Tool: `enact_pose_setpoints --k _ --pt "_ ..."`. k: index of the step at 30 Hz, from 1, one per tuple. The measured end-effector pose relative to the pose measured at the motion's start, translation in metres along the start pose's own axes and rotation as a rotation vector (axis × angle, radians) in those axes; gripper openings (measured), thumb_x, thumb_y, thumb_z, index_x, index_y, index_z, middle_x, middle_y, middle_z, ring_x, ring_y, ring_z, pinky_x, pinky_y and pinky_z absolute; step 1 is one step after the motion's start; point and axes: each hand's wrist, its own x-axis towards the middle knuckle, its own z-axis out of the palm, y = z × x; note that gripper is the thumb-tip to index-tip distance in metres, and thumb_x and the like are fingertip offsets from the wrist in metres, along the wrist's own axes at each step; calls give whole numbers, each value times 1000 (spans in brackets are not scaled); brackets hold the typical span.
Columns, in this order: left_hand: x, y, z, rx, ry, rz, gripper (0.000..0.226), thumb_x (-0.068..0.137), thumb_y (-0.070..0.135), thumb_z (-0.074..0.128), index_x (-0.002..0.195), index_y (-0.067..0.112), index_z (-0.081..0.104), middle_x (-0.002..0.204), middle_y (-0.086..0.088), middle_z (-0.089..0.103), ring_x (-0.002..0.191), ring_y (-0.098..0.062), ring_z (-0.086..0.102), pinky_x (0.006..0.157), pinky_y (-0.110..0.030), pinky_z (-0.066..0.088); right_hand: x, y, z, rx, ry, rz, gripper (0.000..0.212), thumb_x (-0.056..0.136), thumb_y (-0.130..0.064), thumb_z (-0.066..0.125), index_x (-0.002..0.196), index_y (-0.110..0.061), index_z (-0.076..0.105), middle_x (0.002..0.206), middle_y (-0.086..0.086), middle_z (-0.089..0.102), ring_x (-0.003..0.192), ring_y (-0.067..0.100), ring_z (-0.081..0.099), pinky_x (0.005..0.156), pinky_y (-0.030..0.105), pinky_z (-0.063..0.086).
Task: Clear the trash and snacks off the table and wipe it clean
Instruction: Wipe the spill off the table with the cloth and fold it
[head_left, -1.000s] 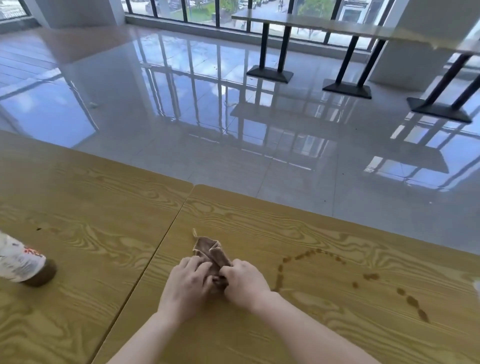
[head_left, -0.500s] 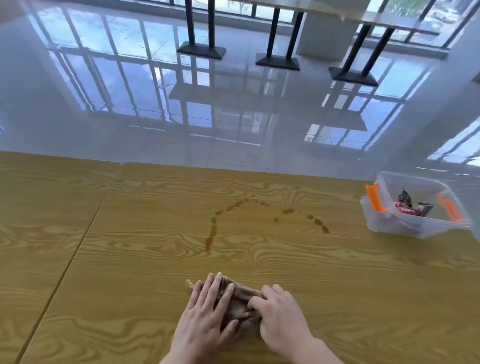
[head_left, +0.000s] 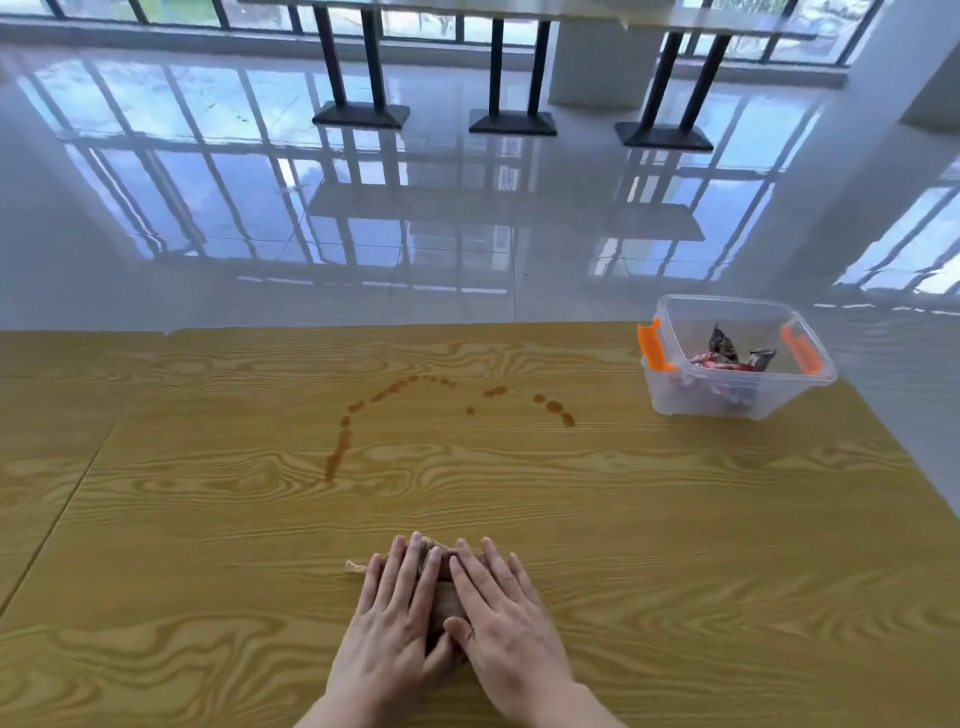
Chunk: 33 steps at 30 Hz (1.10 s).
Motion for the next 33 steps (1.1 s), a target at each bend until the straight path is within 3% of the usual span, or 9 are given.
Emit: enact_pose_setpoints --k 6,10,12,17,19,22,25,27,33 --pt "49 38 4 -5 -33 68 90 85 62 44 153 6 25 161 -16 20 150 -31 11 114 -44 14 4 58 3 -87 55 48 59 101 -44 31 151 -13 35 161 -2 21 149 21 18 113 42 14" --pt "115 52 -4 -10 -27 93 85 91 65 17 151 19 -20 160 -6 -25 144 -18 -32 120 -41 -12 45 92 -12 -49 75 244 62 100 -43 9 156 -21 -6 161 -5 -23 144 16 -31 116 44 -15" --pt "129 49 -7 7 -45 130 84 90 69 11 150 21 -23 158 -1 -31 142 -14 -37 120 -40 -15 54 91 -16 -58 92 223 62 96 -38 6 154 -29 -16 158 -4 -33 143 19 -35 116 45 -17" --pt "93 9 1 45 41 256 81 92 68 34 157 31 4 166 0 4 151 -14 -10 119 -39 1 17 87 -4 -37 79 -13 58 102 -52 30 155 -41 8 165 -11 4 152 19 6 116 42 8" --pt "91 -14 -5 62 73 129 75 93 67 32 156 33 10 165 -1 5 151 -16 -8 120 -43 0 17 104 -6 -92 67 10 56 102 -58 25 155 -42 11 165 -9 8 151 18 10 116 40 10" --pt "94 -34 -9 88 91 -140 76 93 68 22 156 27 12 165 -4 2 152 -20 -8 121 -47 -3 33 136 -13 -109 122 235 60 101 -57 19 156 -36 6 164 -7 1 152 16 6 122 36 3" --pt "94 -36 -5 99 64 -153 76 93 68 25 155 25 19 165 -7 11 152 -23 1 120 -49 5 68 160 -31 -54 143 589 74 98 -58 22 157 -20 2 164 6 -8 152 24 -1 123 40 2" --pt "94 -37 -2 96 73 -147 76 92 68 28 155 26 21 164 -6 13 152 -22 3 120 -49 7 86 155 -40 -30 92 670 75 98 -56 21 156 -17 -4 163 9 -18 151 28 -9 122 47 2" --pt "96 -36 -4 95 77 -167 77 89 69 33 154 28 26 163 -5 17 152 -22 8 119 -54 9 33 116 -9 -96 85 166 63 98 -56 27 156 -35 13 166 -6 3 152 25 6 117 51 12"
